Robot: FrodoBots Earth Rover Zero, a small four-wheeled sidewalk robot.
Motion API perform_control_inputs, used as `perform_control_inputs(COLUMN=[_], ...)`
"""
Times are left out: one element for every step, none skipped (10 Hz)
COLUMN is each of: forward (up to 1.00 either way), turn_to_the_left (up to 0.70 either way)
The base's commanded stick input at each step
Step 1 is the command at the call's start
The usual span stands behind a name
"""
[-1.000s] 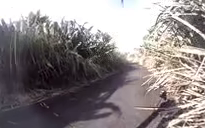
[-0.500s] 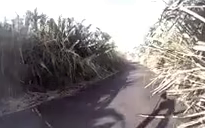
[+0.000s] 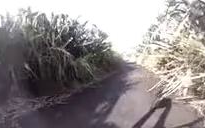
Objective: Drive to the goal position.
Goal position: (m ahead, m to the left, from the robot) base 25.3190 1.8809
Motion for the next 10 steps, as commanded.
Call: perform_control_inputs(forward=[0.7, 0.7, 0.7, 0.7, 0.7, 0.7, 0.7, 0.7, 0.7, 0.7], turn_to_the_left=[-0.35, -0.35, -0.35, -0.35, -0.35, -0.35, -0.35, -0.35, -0.35, -0.35])
